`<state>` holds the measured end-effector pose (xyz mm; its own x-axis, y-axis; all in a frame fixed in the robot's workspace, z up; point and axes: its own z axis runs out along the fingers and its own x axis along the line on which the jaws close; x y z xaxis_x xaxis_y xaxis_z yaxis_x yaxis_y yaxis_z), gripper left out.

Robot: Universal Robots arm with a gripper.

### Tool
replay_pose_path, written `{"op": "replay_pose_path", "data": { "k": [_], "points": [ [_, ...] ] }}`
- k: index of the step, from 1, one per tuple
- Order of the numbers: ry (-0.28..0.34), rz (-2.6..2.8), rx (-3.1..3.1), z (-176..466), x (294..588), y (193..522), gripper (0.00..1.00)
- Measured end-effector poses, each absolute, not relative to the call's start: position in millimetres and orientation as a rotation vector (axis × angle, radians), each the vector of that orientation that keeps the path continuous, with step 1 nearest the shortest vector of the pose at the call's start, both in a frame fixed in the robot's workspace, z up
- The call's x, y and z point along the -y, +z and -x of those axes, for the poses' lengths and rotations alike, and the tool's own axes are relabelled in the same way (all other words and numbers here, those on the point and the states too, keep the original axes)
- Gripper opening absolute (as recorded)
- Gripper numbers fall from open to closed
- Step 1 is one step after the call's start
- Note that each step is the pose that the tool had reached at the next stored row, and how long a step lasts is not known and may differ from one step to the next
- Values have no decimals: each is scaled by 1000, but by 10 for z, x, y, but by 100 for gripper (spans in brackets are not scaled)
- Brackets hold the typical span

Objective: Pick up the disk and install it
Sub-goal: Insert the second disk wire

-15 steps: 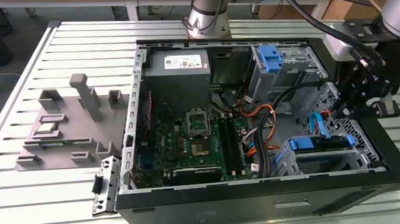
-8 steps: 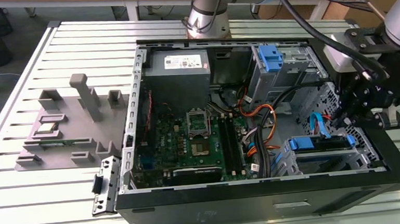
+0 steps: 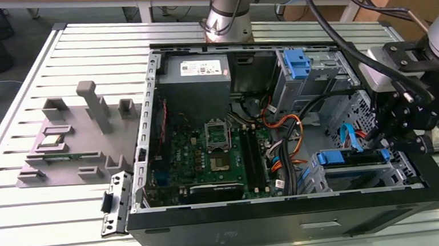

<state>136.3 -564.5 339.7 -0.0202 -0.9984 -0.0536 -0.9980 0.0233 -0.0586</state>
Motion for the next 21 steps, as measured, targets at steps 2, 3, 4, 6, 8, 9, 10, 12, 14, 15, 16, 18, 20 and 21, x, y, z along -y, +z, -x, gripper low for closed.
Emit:
{"op": "replay_pose_path", "data": {
  "k": [2, 3, 4, 6, 8, 9, 10, 12, 14, 15, 16, 18, 20, 21],
  "points": [
    [-6, 2141, -2189, -1362, 5662, 3377, 19],
    [-6, 2141, -2189, -1362, 5667, 3368, 19],
    [-6, 2141, -2189, -1362, 5672, 3360, 19],
    [-7, 2142, -2189, -1360, 5679, 3349, 19],
    [-7, 2142, -2189, -1359, 5686, 3340, 19],
    [-7, 2141, -2189, -1359, 5688, 3337, 19],
    [-7, 2141, -2189, -1359, 5689, 3337, 19],
    [-7, 2142, -2189, -1359, 5689, 3337, 19],
    [-7, 2141, -2189, -1359, 5689, 3336, 19],
    [-7, 2141, -2189, -1359, 5689, 3336, 19],
    [-7, 2142, -2189, -1359, 5689, 3336, 19],
    [-7, 2142, -2189, -1359, 5689, 3336, 19],
    [-7, 2142, -2189, -1359, 5689, 3336, 20],
    [-6, 2141, -2189, -1359, 5689, 3335, 20]
  ]
}}
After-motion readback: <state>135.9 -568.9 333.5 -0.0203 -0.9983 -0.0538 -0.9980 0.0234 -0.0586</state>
